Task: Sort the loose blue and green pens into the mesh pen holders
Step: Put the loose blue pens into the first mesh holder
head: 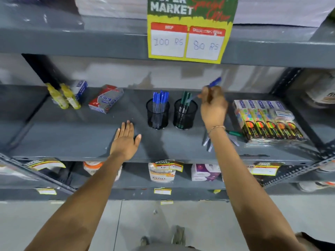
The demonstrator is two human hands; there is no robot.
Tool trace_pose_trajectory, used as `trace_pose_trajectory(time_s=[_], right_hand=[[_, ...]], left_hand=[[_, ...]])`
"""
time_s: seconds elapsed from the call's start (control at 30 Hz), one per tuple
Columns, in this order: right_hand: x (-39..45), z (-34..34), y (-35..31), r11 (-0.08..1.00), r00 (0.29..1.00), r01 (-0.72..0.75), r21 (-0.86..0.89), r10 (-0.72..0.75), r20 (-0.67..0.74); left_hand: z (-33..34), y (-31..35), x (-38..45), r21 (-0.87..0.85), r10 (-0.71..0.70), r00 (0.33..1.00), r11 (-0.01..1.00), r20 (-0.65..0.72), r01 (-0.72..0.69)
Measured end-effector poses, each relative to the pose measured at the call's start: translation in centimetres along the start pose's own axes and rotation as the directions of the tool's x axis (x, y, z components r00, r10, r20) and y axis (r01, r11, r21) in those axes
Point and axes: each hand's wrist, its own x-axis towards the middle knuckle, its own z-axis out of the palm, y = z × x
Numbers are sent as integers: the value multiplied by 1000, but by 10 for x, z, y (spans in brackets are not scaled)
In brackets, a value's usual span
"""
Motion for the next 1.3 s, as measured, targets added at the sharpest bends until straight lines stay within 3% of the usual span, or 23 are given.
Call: trace_pose_trajectory(time_s=[0.17,0.37,0.63,0.8,0.97,1.03,1.13,1.3], right_hand=[[-25,63,-16,998,939,-58,-10,58,338],[-22,84,-18,992,934,-35,-123,76,350],[-19,98,-23,931,853,21,-365,174,493],[-17,77,-20,947,901,-3,-321,142,409],[-14,15,20,910,977,-145,-389,194,90],[-15,-9,42,871,952,-274,-409,306,14],[-13,-32,71,764,856,-447,-466,517,26],[-13,-42,85,693,799,-495,-524,600,39]], left_hand=[[0,0,2,13,30,999,999,-18,-30],[2,-3,5,4,54,998,999,-35,-54],[2,-6,5,-26,55,998,998,-41,-56],[4,-5,7,-12,59,997,998,-39,-59],[6,-5,7,7,55,998,998,-27,-55],[5,-5,6,8,54,998,999,-42,-54],[3,-3,5,5,55,997,999,-51,-54],[2,-2,4,1,51,998,999,-42,-51]])
